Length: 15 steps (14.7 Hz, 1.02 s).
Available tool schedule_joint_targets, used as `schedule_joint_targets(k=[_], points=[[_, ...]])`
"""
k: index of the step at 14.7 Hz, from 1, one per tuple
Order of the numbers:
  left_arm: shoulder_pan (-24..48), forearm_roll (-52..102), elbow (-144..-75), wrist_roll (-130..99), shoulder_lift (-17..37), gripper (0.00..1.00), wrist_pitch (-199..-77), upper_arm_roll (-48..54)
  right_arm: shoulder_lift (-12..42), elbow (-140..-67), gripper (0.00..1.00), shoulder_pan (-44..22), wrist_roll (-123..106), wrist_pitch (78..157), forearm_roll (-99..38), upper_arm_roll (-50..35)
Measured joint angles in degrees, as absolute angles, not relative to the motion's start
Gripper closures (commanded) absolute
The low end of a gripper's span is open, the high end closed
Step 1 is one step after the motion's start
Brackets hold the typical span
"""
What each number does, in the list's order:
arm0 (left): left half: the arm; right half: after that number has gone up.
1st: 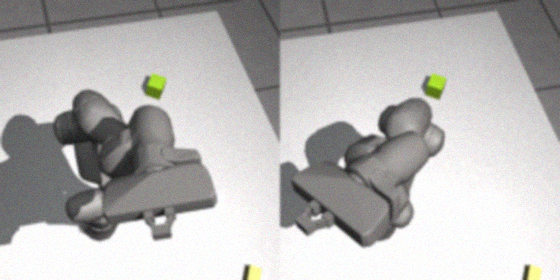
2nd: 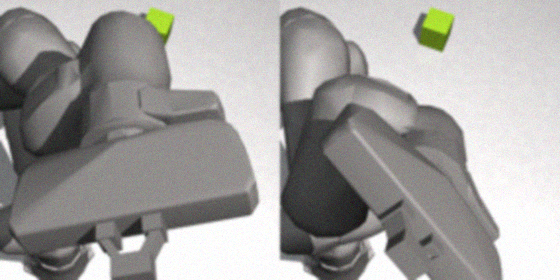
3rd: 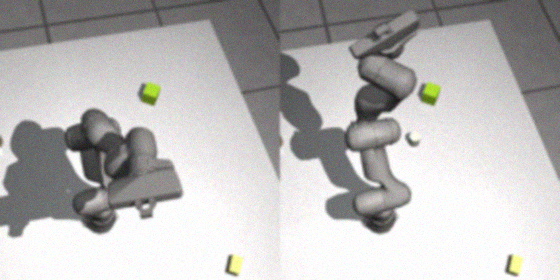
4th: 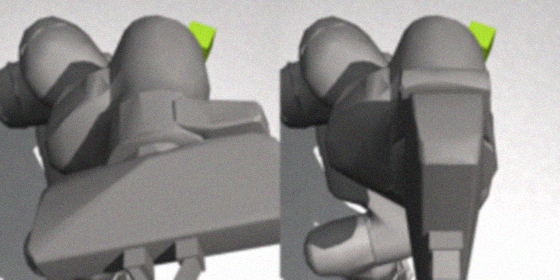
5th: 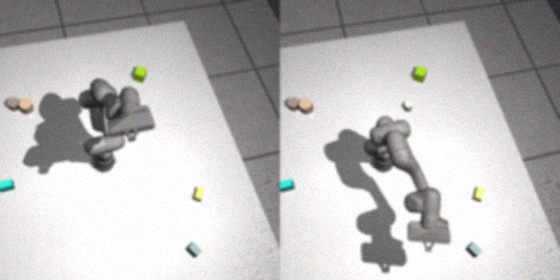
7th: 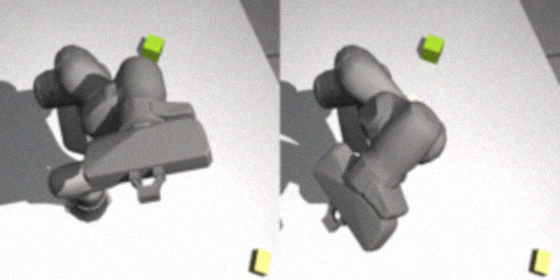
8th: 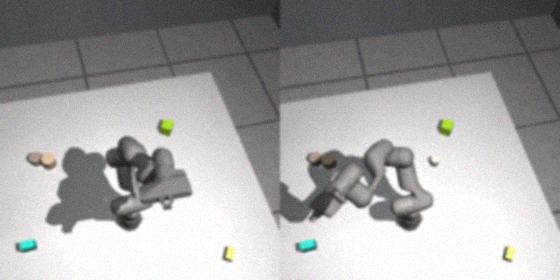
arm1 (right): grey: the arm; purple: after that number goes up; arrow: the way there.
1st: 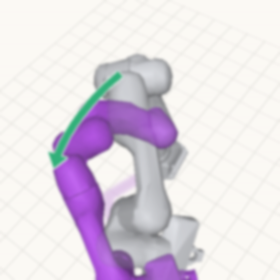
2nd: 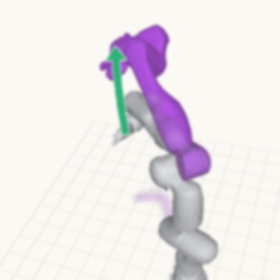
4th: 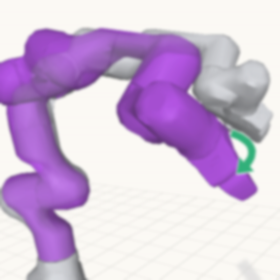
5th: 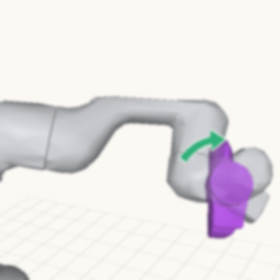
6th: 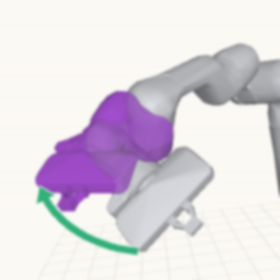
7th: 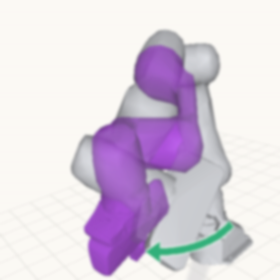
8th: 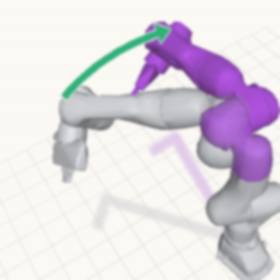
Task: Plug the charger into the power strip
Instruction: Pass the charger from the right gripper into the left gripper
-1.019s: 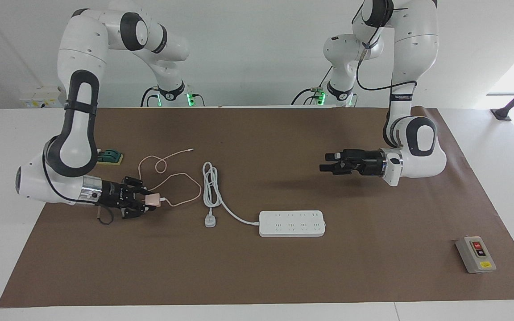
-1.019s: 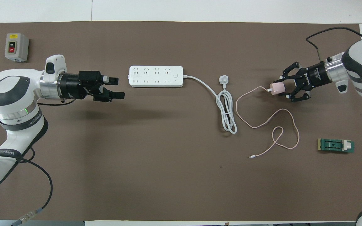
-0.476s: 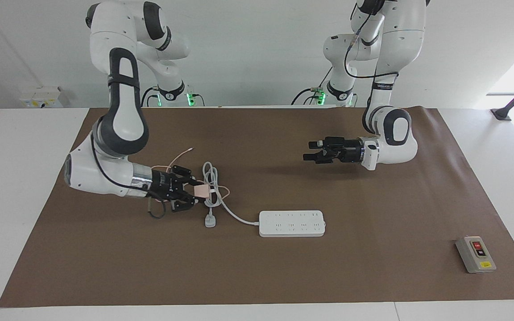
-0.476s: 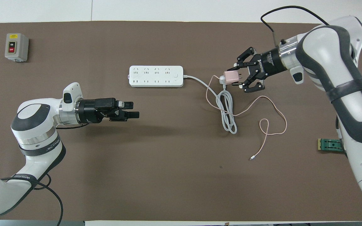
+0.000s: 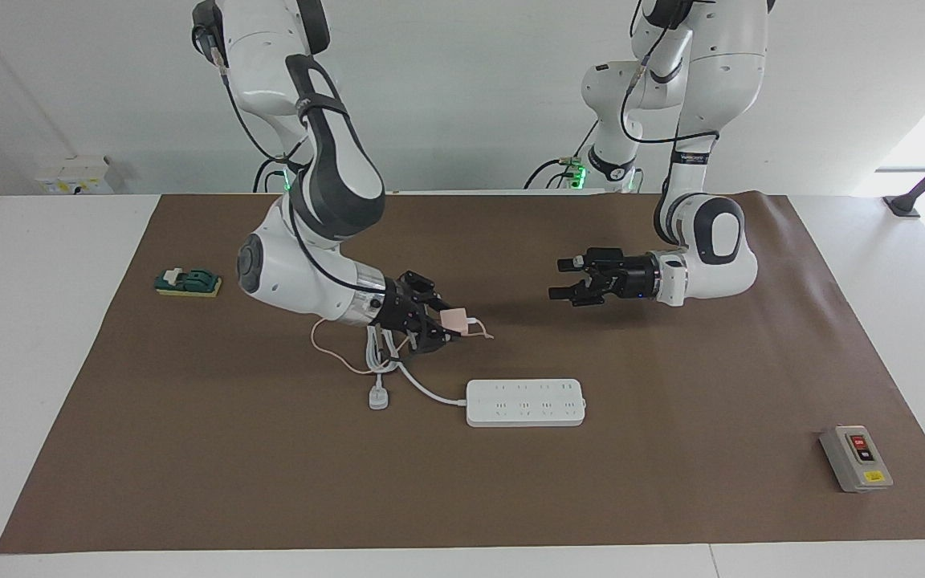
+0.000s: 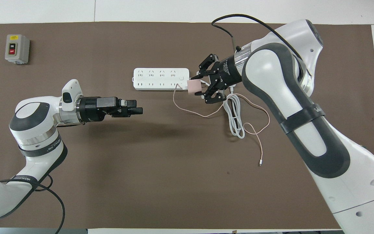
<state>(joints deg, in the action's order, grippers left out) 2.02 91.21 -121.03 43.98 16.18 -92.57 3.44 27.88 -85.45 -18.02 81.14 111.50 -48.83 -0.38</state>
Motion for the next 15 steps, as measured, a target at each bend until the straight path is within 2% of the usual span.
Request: schedule_joint_targets(k=[8,15], points=[[3.9,93.5,-117.0,46.1,20.4,0.0,-94.0,3.5,27.9,-85.5,1.0,-28.4,92.5,121.2,-48.8,-0.3],[4.0,93.5,-116.3,46.2,21.2,0.0,-94.1,3.4,27.9,-85.6,1.0,-30.7,93.9,124.6,-48.8,-0.2]])
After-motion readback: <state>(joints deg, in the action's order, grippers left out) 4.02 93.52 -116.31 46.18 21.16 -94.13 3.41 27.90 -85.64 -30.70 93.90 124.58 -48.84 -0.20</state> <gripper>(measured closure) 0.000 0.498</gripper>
